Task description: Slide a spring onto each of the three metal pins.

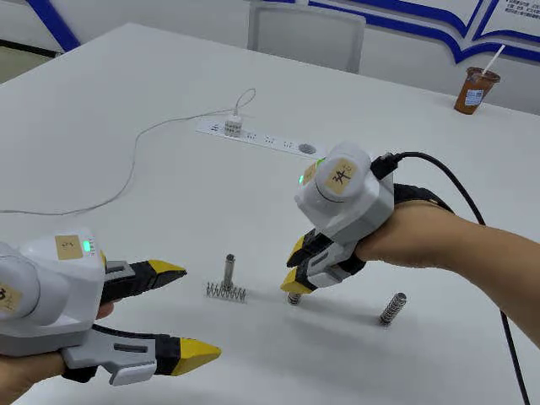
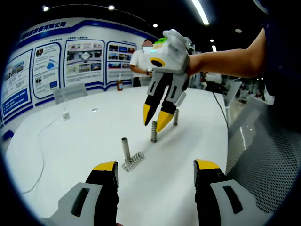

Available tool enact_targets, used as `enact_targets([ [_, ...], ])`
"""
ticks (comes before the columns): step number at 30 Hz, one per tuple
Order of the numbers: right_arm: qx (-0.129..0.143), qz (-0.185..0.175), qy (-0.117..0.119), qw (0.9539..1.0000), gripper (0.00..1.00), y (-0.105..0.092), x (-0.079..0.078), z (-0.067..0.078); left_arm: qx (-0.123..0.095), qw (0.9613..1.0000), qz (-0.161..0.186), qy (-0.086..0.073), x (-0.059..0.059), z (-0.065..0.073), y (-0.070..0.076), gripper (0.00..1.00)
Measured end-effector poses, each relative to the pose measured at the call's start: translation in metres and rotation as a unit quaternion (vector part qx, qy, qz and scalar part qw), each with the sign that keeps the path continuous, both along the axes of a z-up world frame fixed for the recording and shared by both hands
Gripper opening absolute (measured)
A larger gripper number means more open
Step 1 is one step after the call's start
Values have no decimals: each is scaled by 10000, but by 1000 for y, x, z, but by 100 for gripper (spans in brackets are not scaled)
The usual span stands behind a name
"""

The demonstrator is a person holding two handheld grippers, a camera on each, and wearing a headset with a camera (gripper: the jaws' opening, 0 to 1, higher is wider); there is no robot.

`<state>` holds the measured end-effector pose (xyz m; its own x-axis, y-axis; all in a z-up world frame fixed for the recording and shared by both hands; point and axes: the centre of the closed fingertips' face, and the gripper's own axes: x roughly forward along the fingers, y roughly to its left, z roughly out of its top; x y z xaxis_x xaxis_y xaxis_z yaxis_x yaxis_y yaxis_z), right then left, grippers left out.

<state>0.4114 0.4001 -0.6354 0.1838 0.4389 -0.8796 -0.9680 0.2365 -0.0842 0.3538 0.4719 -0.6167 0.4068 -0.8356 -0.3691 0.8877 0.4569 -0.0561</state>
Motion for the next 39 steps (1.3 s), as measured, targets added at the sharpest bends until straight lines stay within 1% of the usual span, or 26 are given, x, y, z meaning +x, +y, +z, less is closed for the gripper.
enact_targets([
  [3,102,39,0,9999,20,12,-1,-2,6,10000,1,2,0,0,0,66],
  [8,172,97,19,9998,20,25,-1,-8,23,10000,12,18,-1,-1,1,66],
  [18,226,42,132,9997,17,38,0,-27,55,10000,27,43,-2,-2,3,66],
  [21,241,31,184,9995,17,42,0,-33,75,10000,25,50,-2,-3,4,66],
  [24,209,44,187,9996,16,43,1,-39,81,9999,37,60,-2,-3,4,66],
  [31,167,78,233,9996,14,45,3,-48,106,9999,62,83,-3,-4,6,66],
  [36,118,149,229,9996,12,45,2,-52,116,9999,75,95,-2,-5,7,65],
  [39,137,157,231,9995,12,46,2,-51,119,9998,80,103,-2,-6,8,65],
])
